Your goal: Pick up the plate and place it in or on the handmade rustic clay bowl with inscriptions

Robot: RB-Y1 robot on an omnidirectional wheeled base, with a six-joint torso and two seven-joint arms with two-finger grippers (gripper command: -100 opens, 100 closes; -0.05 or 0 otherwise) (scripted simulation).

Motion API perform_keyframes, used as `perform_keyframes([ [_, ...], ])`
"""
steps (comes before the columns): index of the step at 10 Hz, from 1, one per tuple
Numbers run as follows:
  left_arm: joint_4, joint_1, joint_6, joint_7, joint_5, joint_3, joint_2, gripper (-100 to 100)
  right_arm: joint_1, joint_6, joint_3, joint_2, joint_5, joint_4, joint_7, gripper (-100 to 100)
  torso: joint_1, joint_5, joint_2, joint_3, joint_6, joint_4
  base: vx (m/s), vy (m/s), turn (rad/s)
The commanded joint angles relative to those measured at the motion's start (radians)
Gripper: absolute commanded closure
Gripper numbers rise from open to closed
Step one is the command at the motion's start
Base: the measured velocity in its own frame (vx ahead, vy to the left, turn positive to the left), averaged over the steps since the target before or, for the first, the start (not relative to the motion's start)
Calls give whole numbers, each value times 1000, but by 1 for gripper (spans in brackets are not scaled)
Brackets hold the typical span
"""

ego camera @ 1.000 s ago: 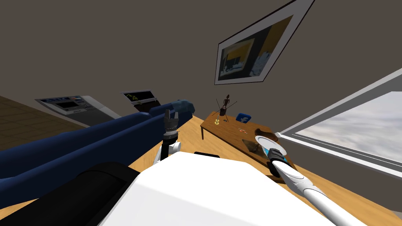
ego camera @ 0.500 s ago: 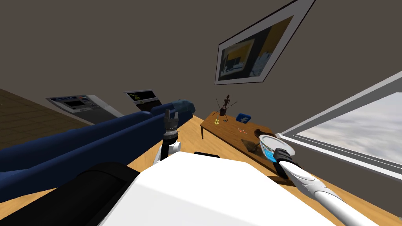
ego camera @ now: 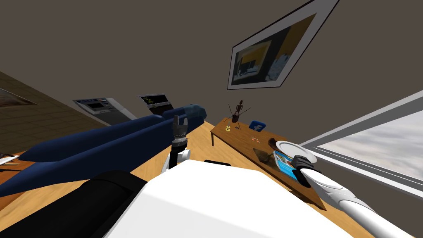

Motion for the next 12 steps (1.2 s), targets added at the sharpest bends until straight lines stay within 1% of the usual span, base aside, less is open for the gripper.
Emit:
perform_keyframes([
  [1, 0, 0, 0, 0, 0, 0, 0, 0, -16, -38, -5, -11, -5, 25, -17, 100, 0, 0, 0, 0, 0, 0, -19, -136, 144],
  [6, 0, 0, 0, 0, 0, 0, 0, 0, -48, -137, -13, -56, -75, 68, -30, 100, -2, -2, -1, -1, 0, 0, -11, -133, 148],
  [11, 0, 0, 0, 0, 0, 0, 0, 0, -78, -224, -15, -89, -132, 103, -38, 100, -1, -3, -1, -1, 0, 0, -17, -112, 128],
  [12, 0, 0, 0, 0, 0, 0, 0, 0, -75, -207, -11, -87, -127, 98, -36, 100, -2, -3, 0, 0, -1, 0, -18, -57, 49],
])
